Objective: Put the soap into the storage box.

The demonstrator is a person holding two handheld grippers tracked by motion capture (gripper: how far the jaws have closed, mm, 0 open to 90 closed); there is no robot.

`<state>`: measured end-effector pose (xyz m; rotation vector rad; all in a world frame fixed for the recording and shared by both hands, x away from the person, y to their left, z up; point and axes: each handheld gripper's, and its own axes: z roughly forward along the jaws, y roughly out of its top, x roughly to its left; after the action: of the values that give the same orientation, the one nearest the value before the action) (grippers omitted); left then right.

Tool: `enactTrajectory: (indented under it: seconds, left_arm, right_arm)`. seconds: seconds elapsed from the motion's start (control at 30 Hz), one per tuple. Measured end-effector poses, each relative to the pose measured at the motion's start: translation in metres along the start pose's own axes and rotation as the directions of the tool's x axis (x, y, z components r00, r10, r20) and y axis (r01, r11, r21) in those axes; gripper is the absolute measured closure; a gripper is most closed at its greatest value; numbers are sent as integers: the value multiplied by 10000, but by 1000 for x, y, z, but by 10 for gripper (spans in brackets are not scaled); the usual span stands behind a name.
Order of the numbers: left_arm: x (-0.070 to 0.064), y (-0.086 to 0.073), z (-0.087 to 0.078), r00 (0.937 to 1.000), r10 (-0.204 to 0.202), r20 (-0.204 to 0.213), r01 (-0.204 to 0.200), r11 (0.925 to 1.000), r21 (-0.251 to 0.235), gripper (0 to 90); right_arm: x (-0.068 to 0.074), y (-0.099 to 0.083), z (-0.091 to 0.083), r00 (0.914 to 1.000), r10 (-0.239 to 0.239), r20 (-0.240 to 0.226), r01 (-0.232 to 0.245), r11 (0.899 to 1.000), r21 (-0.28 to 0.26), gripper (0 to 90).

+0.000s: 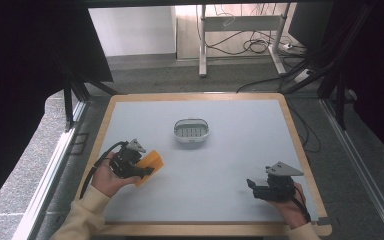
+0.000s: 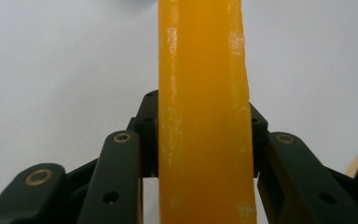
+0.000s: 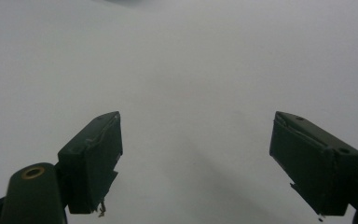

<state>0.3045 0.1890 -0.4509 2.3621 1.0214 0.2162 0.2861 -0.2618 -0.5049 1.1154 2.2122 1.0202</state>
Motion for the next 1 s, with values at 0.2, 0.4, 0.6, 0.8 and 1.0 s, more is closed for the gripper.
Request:
enactTrajectory:
  seconds: [0.2,0.4,0.6,0.8,1.0]
  left_arm:
    - [1,6,-3,9998,181,-46,-181,9998,-77,616]
    - [3,11,-4,9996,281,31,-281,9995,-108,616]
    - [7,17,-7,9993,367,114,-365,9991,-193,616]
    - [10,24,-11,9989,448,105,-445,9987,-235,617]
    - [11,33,-12,9980,613,172,-610,9980,-178,616]
  right_arm:
    - [0,0,0,10000,56,58,-56,10000,6,172]
    - [0,-1,-1,9999,108,105,-108,9999,14,172]
    - [0,-2,-1,9998,109,155,-110,9999,55,172]
    - [0,-2,-1,9998,118,169,-120,9999,78,172]
    - [1,-3,-1,9997,138,205,-140,9999,102,172]
